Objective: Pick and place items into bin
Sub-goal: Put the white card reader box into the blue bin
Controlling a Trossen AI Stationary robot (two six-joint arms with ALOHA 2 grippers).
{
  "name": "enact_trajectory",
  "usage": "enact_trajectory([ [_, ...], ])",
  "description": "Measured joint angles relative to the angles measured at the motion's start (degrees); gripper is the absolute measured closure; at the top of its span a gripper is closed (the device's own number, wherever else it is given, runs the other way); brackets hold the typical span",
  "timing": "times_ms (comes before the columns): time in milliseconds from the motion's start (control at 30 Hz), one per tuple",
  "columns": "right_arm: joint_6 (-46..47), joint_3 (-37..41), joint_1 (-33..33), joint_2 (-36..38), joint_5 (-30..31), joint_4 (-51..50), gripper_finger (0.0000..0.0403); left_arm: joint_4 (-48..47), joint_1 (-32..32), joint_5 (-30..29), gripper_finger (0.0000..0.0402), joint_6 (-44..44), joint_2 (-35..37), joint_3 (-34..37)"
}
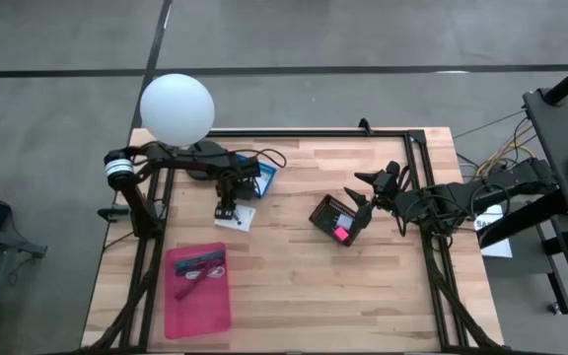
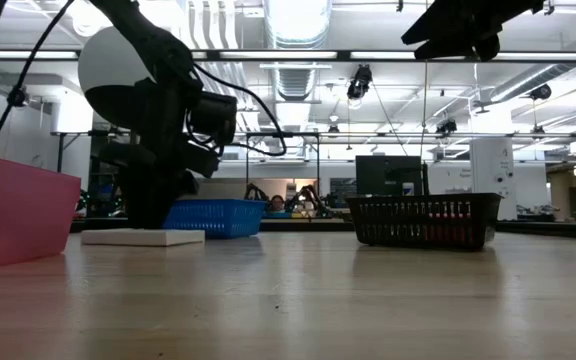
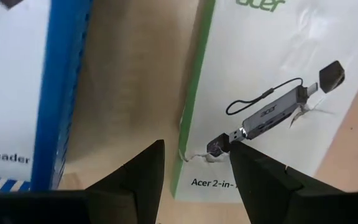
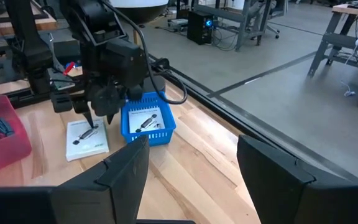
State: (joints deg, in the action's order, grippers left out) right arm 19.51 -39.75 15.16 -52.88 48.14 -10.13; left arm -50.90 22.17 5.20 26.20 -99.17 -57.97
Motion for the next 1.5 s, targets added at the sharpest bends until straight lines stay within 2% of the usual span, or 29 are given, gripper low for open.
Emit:
enact_trajectory([
  [267, 0.0, 0.0, 0.0, 0.0, 0.0, 0.0, 0.0175, 0.3, 0.0, 2.9, 0.0245, 1.8, -1.7, 0.1],
  [600, 0.0, 0.0, 0.0, 0.0, 0.0, 0.0, 0.0175, 0.6, 0.0, 3.5, 0.0341, 2.7, -2.9, 0.2],
  [967, 0.0, 0.0, 0.0, 0.0, 0.0, 0.0, 0.0175, 1.1, 0.0, 3.3, 0.0397, 2.7, -4.7, 0.2],
  [1233, -0.2, 0.0, 0.0, 0.0, 0.0, 0.0, 0.0175, 0.2, 0.0, 3.3, 0.0401, 2.7, -3.9, -0.8],
  [1500, -0.2, 0.0, 0.0, 0.0, -0.1, 0.0, 0.0174, -5.0, 0.0, 3.2, 0.0401, 3.2, -4.1, -5.6],
])
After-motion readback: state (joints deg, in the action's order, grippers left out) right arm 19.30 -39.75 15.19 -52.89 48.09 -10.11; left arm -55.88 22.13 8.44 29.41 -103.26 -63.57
